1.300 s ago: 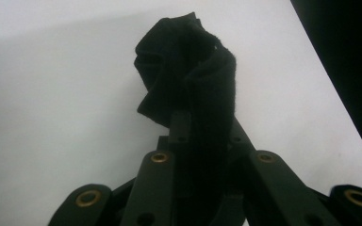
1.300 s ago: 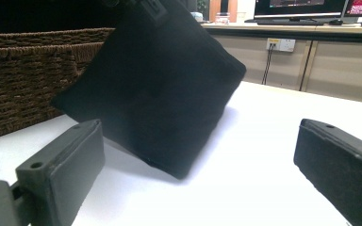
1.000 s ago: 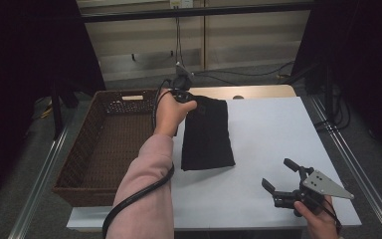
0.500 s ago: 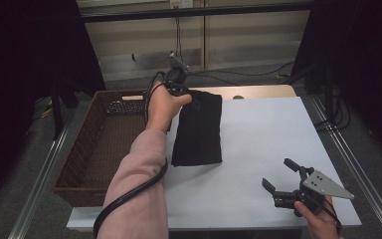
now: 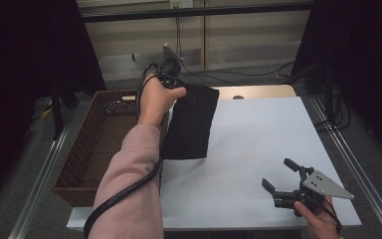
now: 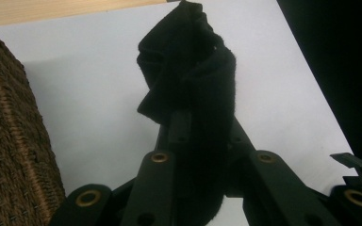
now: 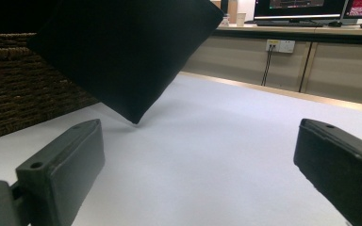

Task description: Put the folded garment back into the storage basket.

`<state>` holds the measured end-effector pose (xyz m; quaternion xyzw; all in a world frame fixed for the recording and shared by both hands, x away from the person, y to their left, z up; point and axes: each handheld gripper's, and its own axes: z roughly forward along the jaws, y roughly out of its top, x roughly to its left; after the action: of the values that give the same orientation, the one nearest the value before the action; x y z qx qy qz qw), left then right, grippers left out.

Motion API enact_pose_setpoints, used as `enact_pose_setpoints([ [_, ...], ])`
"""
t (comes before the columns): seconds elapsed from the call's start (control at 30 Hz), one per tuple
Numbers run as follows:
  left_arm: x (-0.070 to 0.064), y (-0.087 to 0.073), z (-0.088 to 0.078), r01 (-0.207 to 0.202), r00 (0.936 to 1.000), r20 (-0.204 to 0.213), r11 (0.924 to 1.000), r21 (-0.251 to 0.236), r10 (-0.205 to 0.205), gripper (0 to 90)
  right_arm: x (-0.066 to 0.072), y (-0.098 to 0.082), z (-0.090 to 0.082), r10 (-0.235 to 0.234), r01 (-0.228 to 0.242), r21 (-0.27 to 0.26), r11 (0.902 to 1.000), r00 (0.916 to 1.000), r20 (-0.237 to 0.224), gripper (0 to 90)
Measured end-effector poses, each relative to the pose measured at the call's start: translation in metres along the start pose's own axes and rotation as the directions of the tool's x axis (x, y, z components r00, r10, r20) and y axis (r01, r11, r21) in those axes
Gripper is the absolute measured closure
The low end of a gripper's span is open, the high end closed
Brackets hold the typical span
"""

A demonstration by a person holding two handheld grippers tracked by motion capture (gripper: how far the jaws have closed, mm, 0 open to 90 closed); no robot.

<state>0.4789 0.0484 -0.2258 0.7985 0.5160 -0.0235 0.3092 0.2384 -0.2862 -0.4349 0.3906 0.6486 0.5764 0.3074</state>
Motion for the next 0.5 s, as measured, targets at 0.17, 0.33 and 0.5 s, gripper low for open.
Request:
enact_pose_setpoints([
  [0.17,0.000,0.001,-0.007,-0.004,1.0000,-0.001,1.0000,-0.003,0.004,79.1,0.000,0.000,0.002,0.000,-0.001,-0.015,0.9999,0.9999,-0.014,2.1],
  [0.33,0.000,0.003,-0.014,-0.010,0.9999,-0.008,0.9999,-0.011,0.010,79.1,0.000,0.000,0.001,0.005,-0.005,-0.012,0.9999,0.9999,-0.013,2.1],
  [0.5,-0.001,0.004,-0.019,0.011,0.9999,-0.010,0.9999,-0.009,-0.012,79.1,0.000,0.000,0.001,0.003,-0.003,-0.013,0.9999,0.9999,-0.013,2.1],
])
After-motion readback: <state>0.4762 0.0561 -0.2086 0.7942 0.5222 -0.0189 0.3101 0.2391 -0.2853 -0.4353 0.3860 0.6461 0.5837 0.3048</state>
